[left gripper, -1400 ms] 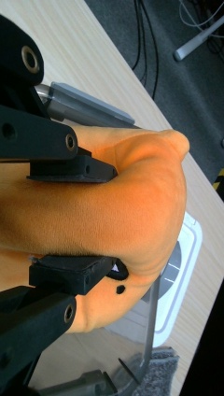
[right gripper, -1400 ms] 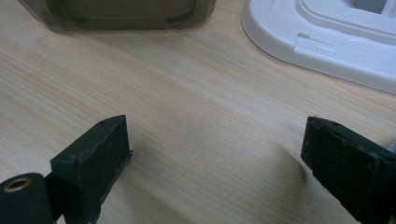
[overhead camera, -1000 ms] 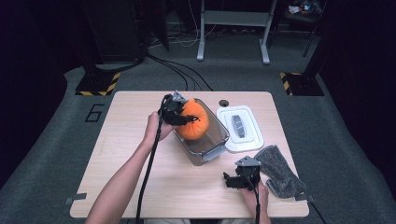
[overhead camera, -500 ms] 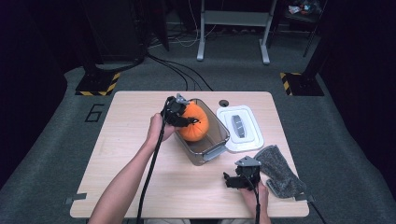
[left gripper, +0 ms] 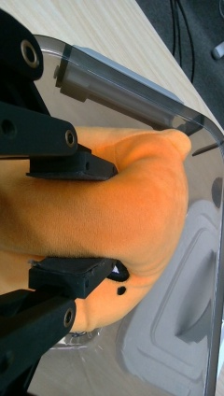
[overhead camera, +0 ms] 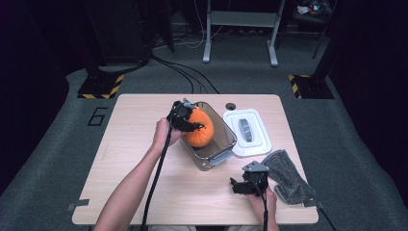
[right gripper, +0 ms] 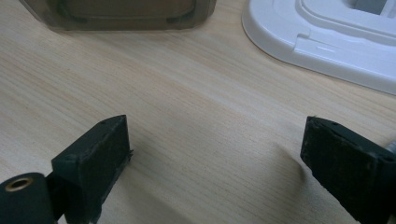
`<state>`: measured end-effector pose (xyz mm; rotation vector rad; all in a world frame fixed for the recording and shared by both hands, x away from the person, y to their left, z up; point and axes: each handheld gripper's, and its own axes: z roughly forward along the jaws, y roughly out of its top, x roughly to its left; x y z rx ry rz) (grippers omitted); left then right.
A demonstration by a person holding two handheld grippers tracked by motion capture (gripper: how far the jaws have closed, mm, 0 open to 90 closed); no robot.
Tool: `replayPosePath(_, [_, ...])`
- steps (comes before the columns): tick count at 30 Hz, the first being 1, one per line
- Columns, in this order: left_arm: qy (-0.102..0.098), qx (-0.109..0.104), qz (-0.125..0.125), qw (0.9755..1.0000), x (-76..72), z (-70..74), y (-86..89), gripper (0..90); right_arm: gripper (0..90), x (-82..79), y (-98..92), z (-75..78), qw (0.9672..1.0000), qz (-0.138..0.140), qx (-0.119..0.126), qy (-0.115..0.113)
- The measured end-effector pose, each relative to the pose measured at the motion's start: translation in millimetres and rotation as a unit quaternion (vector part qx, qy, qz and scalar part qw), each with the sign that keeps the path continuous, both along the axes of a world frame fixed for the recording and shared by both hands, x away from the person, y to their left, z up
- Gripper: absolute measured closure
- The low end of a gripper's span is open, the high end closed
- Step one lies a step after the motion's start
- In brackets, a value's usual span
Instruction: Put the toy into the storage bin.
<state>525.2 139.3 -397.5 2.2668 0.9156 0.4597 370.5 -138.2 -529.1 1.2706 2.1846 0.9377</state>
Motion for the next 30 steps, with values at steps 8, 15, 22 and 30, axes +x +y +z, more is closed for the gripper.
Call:
replayPosePath(8, [0.007, 0.008, 0.004, 0.9999, 1.7, -2.9, -2.9, 57.4, 7.4, -0.1, 0.1, 0.0, 1.0, -0.001, -0.001, -0.001])
replayPosePath(15, [0.012, 0.019, 0.005, 0.9997, 4.2, -6.5, -5.3, 56.1, 7.4, -0.2, -0.3, 0.1, 1.0, 0.001, -0.002, 0.0])
replayPosePath(22, [0.02, 0.027, 0.005, 0.9994, 6.7, -9.7, -6.9, 52.0, 7.5, -0.3, -0.2, 0.1, 1.0, 0.001, -0.002, 0.0])
replayPosePath(30, [0.03, 0.046, 0.001, 0.9985, 8.9, -12.3, -10.0, 45.3, 7.5, -0.5, 0.1, 0.1, 1.0, 0.001, -0.001, 0.0])
